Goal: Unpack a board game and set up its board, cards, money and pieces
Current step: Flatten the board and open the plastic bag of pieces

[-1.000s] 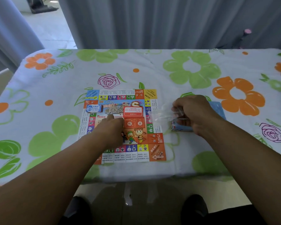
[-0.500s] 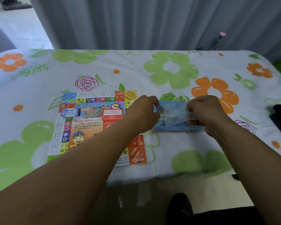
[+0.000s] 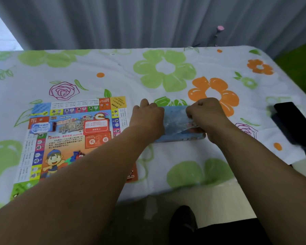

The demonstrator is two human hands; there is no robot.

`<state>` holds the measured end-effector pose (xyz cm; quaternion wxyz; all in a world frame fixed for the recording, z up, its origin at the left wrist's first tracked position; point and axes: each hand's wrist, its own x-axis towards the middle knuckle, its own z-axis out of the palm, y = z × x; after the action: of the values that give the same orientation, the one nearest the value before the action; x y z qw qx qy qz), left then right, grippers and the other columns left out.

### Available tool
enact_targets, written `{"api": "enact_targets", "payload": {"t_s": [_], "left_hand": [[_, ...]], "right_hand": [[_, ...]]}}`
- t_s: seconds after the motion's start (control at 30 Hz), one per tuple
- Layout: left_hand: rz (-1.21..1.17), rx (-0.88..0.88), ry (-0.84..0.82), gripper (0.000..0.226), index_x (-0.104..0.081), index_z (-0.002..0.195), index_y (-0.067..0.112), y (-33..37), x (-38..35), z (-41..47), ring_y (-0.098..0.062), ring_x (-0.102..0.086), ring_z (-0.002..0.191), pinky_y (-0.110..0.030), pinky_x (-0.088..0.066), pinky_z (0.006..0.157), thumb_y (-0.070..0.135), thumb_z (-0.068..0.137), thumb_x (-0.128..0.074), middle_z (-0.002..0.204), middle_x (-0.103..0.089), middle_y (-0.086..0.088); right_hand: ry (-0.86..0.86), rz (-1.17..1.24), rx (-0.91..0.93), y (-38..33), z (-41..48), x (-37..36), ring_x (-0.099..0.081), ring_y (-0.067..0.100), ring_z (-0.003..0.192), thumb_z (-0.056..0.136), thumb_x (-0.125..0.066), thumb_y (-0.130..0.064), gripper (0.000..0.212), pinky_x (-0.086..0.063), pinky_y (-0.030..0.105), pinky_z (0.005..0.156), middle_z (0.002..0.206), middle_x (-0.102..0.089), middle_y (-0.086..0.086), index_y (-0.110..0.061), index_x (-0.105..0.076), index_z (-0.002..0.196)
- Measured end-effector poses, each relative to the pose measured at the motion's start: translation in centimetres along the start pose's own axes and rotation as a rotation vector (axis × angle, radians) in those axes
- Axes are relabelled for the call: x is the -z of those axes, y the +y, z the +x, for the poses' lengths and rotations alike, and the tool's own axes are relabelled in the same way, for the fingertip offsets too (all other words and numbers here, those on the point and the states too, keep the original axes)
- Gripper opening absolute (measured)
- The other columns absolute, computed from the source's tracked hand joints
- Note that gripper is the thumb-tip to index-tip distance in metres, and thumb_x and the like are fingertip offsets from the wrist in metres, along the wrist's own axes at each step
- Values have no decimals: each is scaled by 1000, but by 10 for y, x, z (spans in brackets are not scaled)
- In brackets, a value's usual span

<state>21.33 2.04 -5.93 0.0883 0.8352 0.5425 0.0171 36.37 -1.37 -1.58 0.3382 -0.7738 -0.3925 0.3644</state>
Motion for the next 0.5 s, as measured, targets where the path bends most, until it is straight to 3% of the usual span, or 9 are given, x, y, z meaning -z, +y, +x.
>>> {"api": "enact_targets", "payload": {"t_s": [0.23, 0.33, 0.4, 0.5], "left_hand": [[3, 26, 10, 23, -66, 110, 17, -4, -8, 5, -29, -48, 112, -37, -36, 85, 21, 88, -60, 112, -61, -7], [-20, 16, 32, 20, -67, 107, 18, -6, -7, 4, -28, -51, 109, -36, -36, 83, 20, 89, -57, 108, -64, -7], [-127, 45, 73, 18, -67, 102, 16, -9, -5, 4, -29, -53, 104, -36, -40, 81, 17, 90, -55, 102, -66, -8], [-464, 193, 173, 15, -66, 92, 12, -16, 4, 4, -28, -59, 94, -37, -50, 76, 17, 90, -52, 95, -67, -8]], "right_hand": [[-8, 13, 10, 1, 4, 2, -52, 27, 66, 80, -61, -5, 8, -61, 47, 59, 82, -49, 12, -12, -56, 80], [2, 0, 20, 0, 6, 2, -54, 28, 66, 78, -60, -5, 8, -61, 55, 61, 81, -50, 13, -11, -56, 78], [13, -2, 25, 0, 7, 2, -55, 29, 65, 76, -60, -6, 8, -58, 60, 63, 79, -50, 13, -12, -56, 78], [14, -9, 26, -2, 10, 3, -56, 28, 62, 78, -61, -8, 8, -59, 56, 62, 79, -50, 14, -13, -56, 80]]}}
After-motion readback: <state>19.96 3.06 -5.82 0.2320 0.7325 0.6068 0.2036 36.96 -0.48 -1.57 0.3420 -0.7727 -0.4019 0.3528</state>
